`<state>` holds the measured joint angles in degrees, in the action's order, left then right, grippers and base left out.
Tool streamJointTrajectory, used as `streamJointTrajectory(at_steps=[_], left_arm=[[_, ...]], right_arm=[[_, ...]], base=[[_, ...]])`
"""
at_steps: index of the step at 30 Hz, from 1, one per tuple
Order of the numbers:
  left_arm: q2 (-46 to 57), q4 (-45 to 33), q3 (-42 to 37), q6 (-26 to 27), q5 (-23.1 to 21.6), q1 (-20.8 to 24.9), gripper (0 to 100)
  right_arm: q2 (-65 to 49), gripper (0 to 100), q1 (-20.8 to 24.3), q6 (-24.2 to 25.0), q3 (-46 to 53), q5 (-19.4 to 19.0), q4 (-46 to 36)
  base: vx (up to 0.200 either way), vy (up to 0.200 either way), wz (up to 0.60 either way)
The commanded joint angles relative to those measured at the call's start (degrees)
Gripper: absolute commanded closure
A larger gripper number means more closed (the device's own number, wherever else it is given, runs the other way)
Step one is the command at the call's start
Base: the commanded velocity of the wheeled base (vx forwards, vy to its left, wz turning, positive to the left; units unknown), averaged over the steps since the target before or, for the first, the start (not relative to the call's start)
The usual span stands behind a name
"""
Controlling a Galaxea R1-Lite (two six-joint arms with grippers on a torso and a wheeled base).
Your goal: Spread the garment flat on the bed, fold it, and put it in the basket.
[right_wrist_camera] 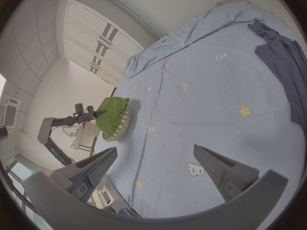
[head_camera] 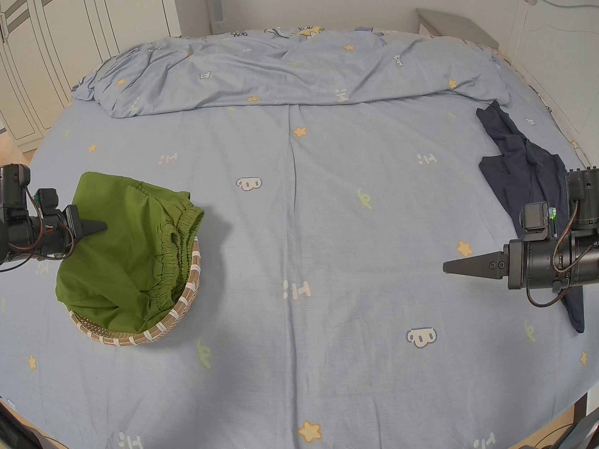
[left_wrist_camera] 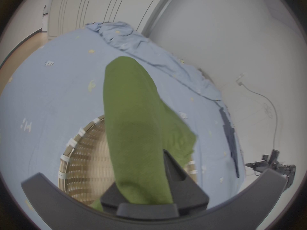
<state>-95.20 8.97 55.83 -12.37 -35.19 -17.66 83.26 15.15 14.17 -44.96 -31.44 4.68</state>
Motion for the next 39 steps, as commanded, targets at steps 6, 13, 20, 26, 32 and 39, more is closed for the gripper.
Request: streamJointTrajectory(at_steps=[6,13,20,26,32,39], left_arm=[[-6.67,-0.01,0.24,1.74,7.25,-0.27,100],[1.24,-0.1,-0.29,1.74,7.42,-0.7,0],[13.72,-1.15,-3.1,5.43,7.42,-4.04,0],[29.54,-3.35,-7.76,10.0,7.16,-5.19,0],[45.54,-3.44,-19.01,9.82,7.25,2.99,0],[62.85,-4.49,-31.31,8.59,7.07,4.39,0]], right_arm=[[-0.91,0,0.14,-0.02,0.05,-0.03,-0.02],[-0.82,0,0.23,-0.02,0.13,-0.03,-0.02],[-0.91,0,0.32,-0.02,0.31,-0.03,0.06],[-6.45,0,0.49,-1.33,3.3,1.29,0.68],[-24.2,0,-3.02,-8.1,15.78,3.14,2.97],[-49.42,0,-7.24,-8.1,31.51,3.4,2.79]], base=[[0.0,0.0,0.0],[0.0,0.0,0.0],[0.0,0.0,0.0],[0.0,0.0,0.0],[0.0,0.0,0.0],[0.0,0.0,0.0]])
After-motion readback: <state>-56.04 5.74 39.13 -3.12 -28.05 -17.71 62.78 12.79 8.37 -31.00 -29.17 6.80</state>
